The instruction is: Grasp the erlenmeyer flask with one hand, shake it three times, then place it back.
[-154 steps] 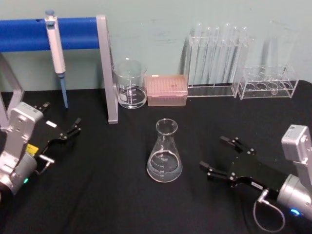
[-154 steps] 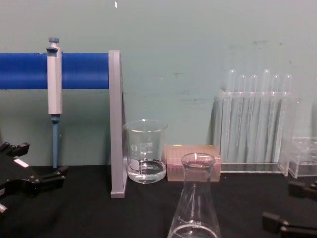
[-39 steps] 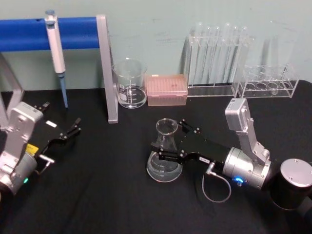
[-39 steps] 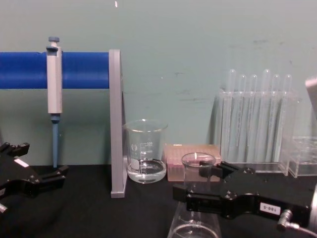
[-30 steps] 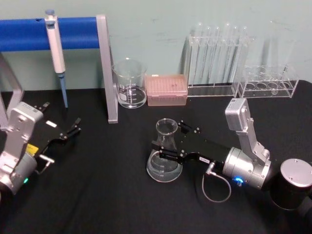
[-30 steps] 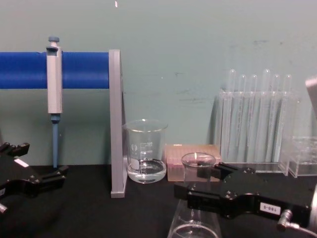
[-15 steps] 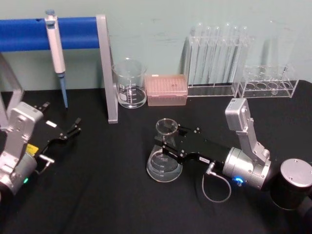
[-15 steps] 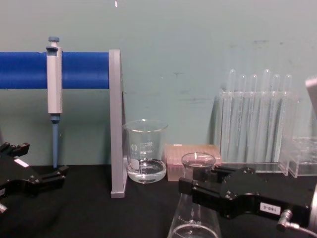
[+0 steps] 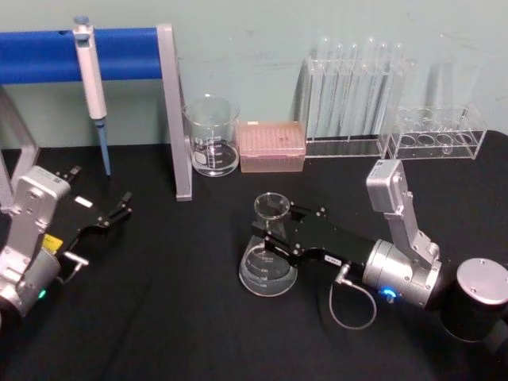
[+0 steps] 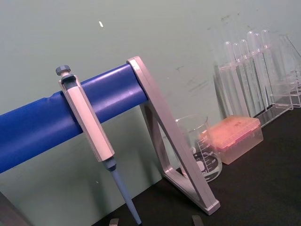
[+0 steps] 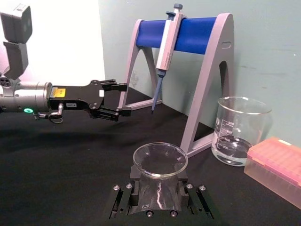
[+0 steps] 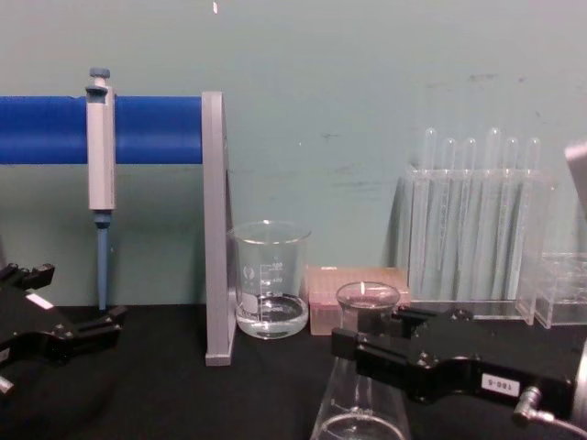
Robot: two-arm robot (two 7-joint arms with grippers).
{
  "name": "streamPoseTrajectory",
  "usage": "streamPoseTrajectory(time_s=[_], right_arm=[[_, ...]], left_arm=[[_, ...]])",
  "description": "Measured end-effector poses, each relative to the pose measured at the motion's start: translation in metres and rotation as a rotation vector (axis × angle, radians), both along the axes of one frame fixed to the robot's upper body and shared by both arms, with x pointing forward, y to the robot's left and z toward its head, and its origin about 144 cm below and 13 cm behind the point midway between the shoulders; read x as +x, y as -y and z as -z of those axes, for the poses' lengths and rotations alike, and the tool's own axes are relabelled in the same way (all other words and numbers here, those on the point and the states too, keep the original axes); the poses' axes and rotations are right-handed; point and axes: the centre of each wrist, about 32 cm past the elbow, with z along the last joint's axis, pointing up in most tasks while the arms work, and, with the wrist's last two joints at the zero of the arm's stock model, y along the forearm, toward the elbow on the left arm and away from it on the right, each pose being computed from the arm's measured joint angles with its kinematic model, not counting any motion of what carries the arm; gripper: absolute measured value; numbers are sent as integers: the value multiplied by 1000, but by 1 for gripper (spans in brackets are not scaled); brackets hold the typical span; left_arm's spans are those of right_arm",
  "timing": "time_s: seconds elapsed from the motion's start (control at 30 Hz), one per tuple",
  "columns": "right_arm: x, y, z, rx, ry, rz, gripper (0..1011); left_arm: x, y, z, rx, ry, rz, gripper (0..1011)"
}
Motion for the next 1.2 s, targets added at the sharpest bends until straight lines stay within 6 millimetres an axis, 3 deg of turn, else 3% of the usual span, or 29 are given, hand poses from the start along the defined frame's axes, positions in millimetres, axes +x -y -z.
streamPoseTrajectory(time_s=[0.27, 0.7, 1.2], right_arm=[[-7, -2, -15, 49, 25, 73, 449], [-41, -11, -56, 93, 146, 436, 450], [-48, -12, -61, 91, 145, 483, 449]], left_arm=[[0, 0, 0, 0, 0, 0, 1001], [0, 0, 0, 0, 0, 0, 1001], [0, 0, 0, 0, 0, 0, 1001]])
